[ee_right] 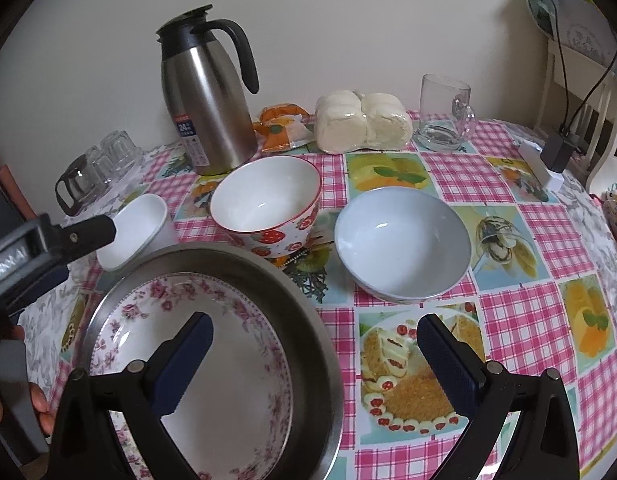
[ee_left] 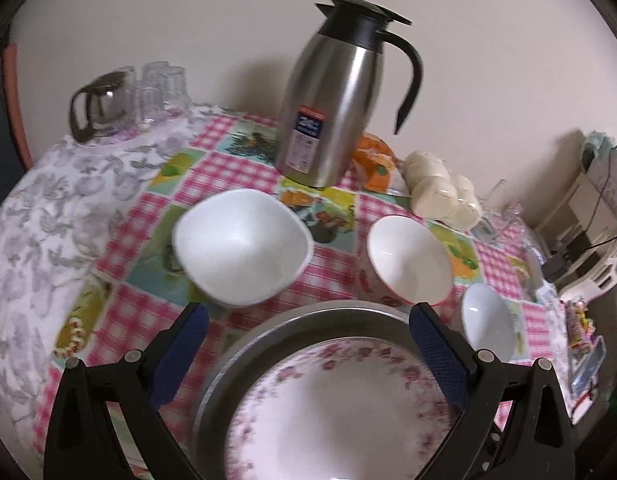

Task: Organize plates and bowls
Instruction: 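Move both grippers toward the red-rimmed strawberry bowl, then close both grippers on the red-rimmed bowl's rim and lift it, then carry the red-rimmed bowl with both grippers and lower it onto the floral plate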

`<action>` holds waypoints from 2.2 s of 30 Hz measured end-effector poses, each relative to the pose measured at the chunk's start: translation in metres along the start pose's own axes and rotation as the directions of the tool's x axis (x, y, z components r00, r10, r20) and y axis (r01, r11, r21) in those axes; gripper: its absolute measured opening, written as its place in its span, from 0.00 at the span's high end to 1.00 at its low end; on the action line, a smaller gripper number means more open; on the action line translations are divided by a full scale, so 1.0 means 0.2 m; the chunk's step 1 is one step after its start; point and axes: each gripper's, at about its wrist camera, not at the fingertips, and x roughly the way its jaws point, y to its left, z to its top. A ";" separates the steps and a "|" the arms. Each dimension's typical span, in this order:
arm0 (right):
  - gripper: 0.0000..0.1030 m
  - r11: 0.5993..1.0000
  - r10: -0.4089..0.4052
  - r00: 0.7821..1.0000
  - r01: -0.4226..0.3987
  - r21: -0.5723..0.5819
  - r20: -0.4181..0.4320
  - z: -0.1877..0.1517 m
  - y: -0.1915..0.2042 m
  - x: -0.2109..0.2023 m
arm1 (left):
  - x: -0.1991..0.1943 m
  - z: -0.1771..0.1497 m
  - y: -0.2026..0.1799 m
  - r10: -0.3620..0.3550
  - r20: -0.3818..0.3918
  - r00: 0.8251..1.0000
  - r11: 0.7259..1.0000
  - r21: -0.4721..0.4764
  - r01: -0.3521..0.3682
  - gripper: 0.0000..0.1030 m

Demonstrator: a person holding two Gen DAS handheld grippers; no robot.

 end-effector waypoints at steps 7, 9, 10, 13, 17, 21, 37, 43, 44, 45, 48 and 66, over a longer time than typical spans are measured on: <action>0.00 1.000 -0.017 1.000 0.017 0.018 0.006 0.12 -0.04 0.03 | 0.04 0.14 -0.06 0.002 -0.046 0.999 0.998 0.063 0.001 0.03; 0.01 0.999 -0.006 1.000 0.006 0.038 -0.002 0.17 -0.06 0.06 | 0.07 0.20 -0.08 0.000 -0.066 0.998 0.997 0.072 0.005 0.03; 0.03 0.998 0.018 1.000 -0.017 0.054 -0.008 0.21 -0.07 0.07 | 0.08 0.22 -0.09 -0.001 -0.074 0.997 0.997 0.078 0.006 0.03; 0.09 0.996 0.050 0.999 -0.048 0.072 -0.016 0.28 -0.09 0.10 | 0.11 0.30 -0.12 0.019 -0.093 0.995 0.994 0.112 -0.008 0.03; 0.17 0.996 0.067 0.997 -0.064 0.069 -0.040 0.39 -0.07 0.15 | 0.17 0.37 -0.16 -0.007 -0.135 0.991 0.994 0.110 0.022 0.03; 0.25 0.994 0.083 0.994 -0.078 0.071 -0.072 0.46 -0.06 0.23 | 0.27 0.41 -0.19 -0.039 -0.186 0.982 0.995 0.081 0.055 0.07; 0.67 0.995 0.094 0.974 -0.089 0.034 -0.206 0.54 0.00 0.53 | 0.61 0.28 -0.23 -0.009 -0.330 0.944 0.992 0.113 0.049 0.43; 0.74 0.996 0.085 0.968 -0.083 0.016 -0.237 0.52 0.00 0.60 | 0.68 0.26 -0.27 -0.003 -0.369 0.929 0.989 0.133 0.056 0.64; 0.74 0.996 0.085 0.967 -0.084 0.016 -0.240 0.52 0.00 0.61 | 0.70 0.25 -0.28 -0.002 -0.378 0.926 0.989 0.135 0.057 0.67; 0.74 0.996 0.087 0.966 -0.085 0.017 -0.245 0.52 0.00 0.62 | 0.71 0.25 -0.28 -0.003 -0.383 0.924 0.989 0.136 0.059 0.70; 0.74 0.997 0.082 0.963 -0.082 0.012 -0.256 0.52 0.01 0.65 | 0.74 0.23 -0.29 -0.004 -0.402 0.916 0.989 0.135 0.064 0.78; 0.79 0.996 0.086 0.971 -0.084 0.019 -0.221 0.53 -0.01 0.58 | 0.65 0.26 -0.32 -0.007 -0.339 0.941 0.980 0.186 0.074 0.84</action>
